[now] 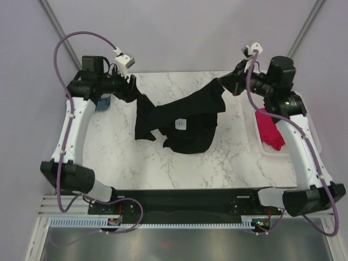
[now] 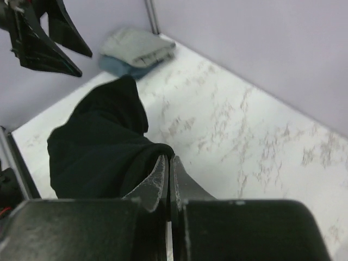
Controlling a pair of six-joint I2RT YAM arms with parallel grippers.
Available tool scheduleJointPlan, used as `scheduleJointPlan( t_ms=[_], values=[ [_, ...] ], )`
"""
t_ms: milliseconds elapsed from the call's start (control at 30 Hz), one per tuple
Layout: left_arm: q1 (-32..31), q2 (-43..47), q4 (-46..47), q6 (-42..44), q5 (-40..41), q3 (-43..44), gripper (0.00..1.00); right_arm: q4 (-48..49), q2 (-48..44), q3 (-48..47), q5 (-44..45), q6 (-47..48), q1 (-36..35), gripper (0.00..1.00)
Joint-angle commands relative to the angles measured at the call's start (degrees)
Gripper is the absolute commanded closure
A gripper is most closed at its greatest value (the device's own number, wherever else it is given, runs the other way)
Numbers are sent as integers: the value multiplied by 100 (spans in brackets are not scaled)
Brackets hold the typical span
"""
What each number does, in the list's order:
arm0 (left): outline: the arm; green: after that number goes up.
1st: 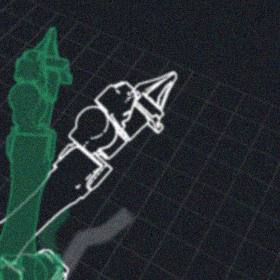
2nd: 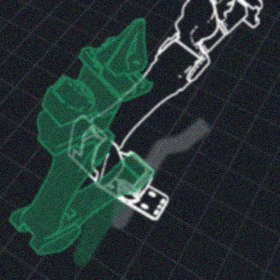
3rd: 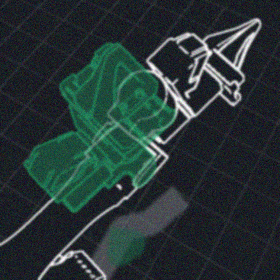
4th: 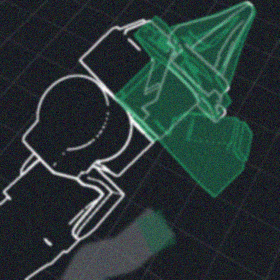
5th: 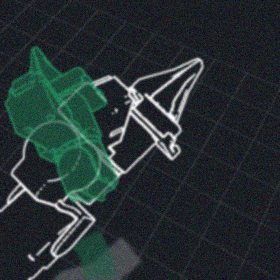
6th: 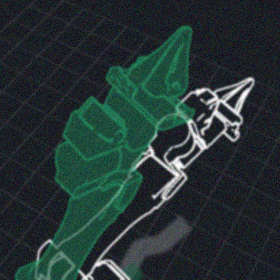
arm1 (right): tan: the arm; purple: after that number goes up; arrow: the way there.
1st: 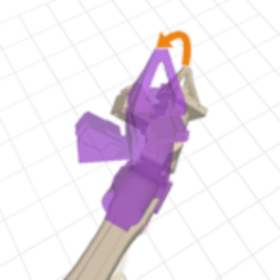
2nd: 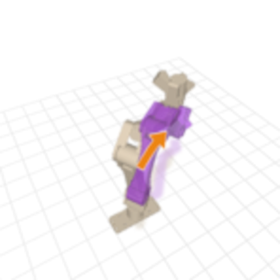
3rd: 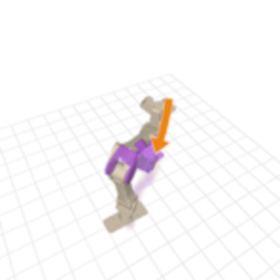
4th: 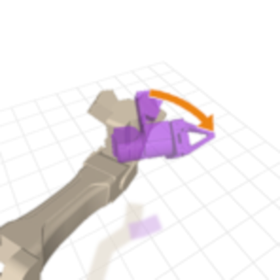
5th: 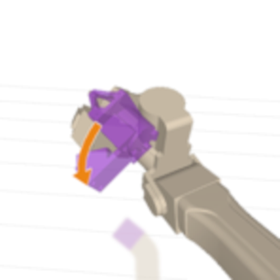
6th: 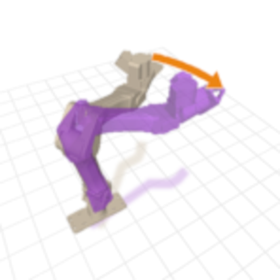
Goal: Fold and stack the t-shirts
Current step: Flatten the tshirt out
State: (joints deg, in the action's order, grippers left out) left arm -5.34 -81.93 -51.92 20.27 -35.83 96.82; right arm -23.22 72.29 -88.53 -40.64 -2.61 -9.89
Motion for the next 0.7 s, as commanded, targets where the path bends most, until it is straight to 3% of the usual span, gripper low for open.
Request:
scheduleJointPlan(
  t_ms=[0, 33, 100, 200, 300, 400, 433, 667],
  values=[
    [7, -1305, 812, 75, 1139, 363, 29, 572, 1195, 600, 838, 23, 40, 100],
    [7, -1821, 928, -31, 1288, 704, 29, 686, 1461, 592, 969, 41, 49, 100],
    [7, -1993, 1061, -468, 1404, 891, 28, 705, 2232, 425, 1041, 24, 118, 100],
    [-247, -1415, 1079, -516, 938, 157, 27, 714, 2754, 266, 1032, 24, 145, 100],
    [-1063, -712, 938, 210, 1560, -1127, 27, 766, 2869, 380, 1155, 191, 163, 100],
    [-1723, -263, 929, 214, 1782, -2095, 27, 881, 2983, 416, 1190, 200, 198, 100],
    [-2194, -88, 929, 214, 1782, -2801, 27, 924, 3132, 355, 1095, 104, 198, 100],
    [-2717, -578, 1052, 337, 2616, -3300, 32, 943, 3133, 380, 1050, 94, 216, 100]
  ],
)
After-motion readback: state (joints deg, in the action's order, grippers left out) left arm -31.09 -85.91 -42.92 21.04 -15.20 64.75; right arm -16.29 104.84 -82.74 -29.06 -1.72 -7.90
